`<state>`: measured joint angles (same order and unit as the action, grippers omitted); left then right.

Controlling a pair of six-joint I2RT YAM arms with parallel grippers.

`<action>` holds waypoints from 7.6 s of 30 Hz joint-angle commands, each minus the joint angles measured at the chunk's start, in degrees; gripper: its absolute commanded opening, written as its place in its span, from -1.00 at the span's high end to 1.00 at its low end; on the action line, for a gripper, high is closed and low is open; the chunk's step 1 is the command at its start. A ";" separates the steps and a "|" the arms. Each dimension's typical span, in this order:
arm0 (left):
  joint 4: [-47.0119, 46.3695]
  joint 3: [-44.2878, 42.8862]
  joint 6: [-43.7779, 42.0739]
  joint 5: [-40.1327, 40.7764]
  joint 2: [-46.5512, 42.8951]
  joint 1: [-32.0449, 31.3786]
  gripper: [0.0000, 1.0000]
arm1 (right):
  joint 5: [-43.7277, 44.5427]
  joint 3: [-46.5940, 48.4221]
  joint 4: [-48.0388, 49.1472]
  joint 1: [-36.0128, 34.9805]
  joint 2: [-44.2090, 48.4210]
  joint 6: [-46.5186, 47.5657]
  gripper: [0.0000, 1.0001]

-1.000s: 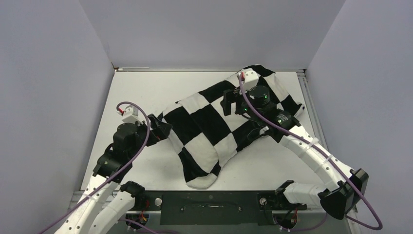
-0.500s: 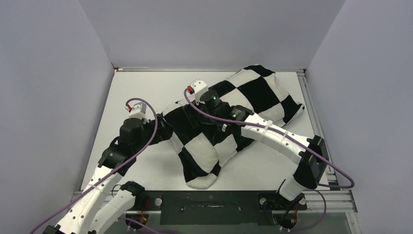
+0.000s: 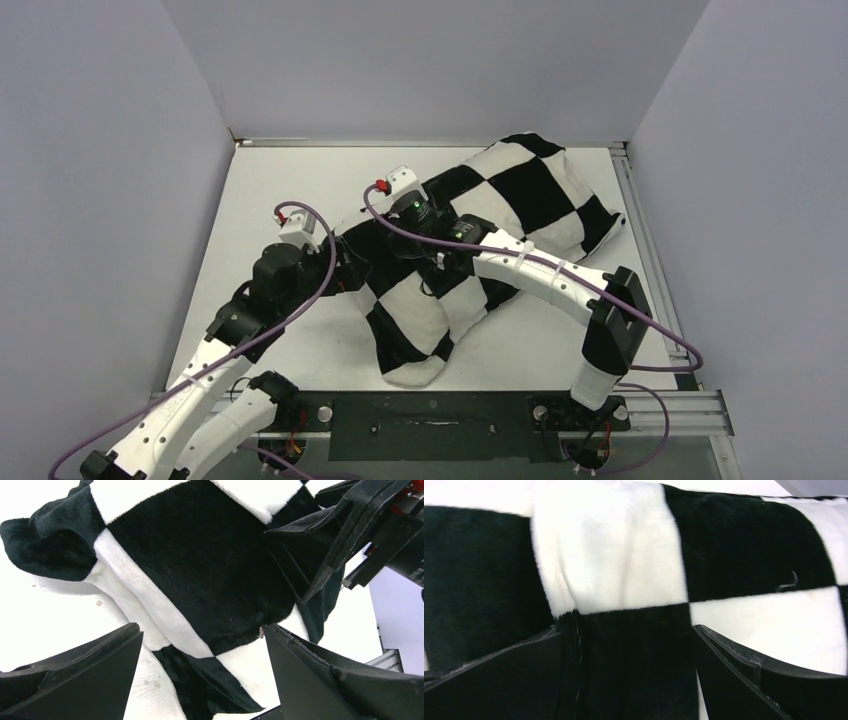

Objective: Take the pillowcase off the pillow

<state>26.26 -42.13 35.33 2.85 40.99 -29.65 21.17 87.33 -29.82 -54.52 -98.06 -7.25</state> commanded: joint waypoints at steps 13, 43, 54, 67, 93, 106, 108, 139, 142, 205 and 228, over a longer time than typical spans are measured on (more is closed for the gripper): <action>-11.87 -8.58 2.29 6.08 15.87 -0.58 -0.93 | 1.83 -9.70 5.33 5.23 10.94 -4.82 -0.79; -4.75 -6.73 0.70 18.49 29.53 -6.03 -0.95 | -5.92 -12.93 5.97 12.70 10.53 -2.82 -0.79; 0.74 4.93 6.67 21.93 19.66 -3.78 -0.58 | -4.68 -15.13 4.96 18.19 11.41 -3.25 -0.79; 2.40 -4.01 3.78 16.15 13.53 -0.66 -0.82 | -14.29 -18.71 9.09 18.80 12.18 -4.57 -0.79; -0.75 -23.35 -9.93 26.32 39.59 -7.78 -0.90 | -14.42 -19.42 8.82 18.83 12.31 -3.56 -0.79; -1.99 -6.64 -6.59 19.52 26.77 10.02 -0.80 | -12.33 -21.69 7.12 23.21 12.53 -3.38 -0.79; -2.92 -3.46 -4.85 15.58 24.79 13.53 -0.78 | -12.63 -21.80 7.01 24.18 12.39 -3.47 -0.79; -44.00 15.72 18.07 -20.85 26.30 11.48 -0.14 | -21.34 -3.82 -2.14 15.04 18.87 2.94 -0.79; -45.72 15.15 19.30 -20.88 26.38 9.64 -0.11 | -23.30 -1.15 -2.47 11.78 18.83 2.94 -0.79; -14.39 10.67 8.63 4.17 17.62 2.67 -0.18 | -9.87 -10.47 -0.73 6.57 4.46 3.91 0.89; -23.03 18.75 13.40 2.35 25.13 7.90 1.00 | -22.28 -24.35 3.70 24.69 24.33 1.58 0.89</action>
<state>-6.59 -27.27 52.12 -4.69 63.53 -25.93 -7.01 64.12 -23.14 -36.29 -79.55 -7.92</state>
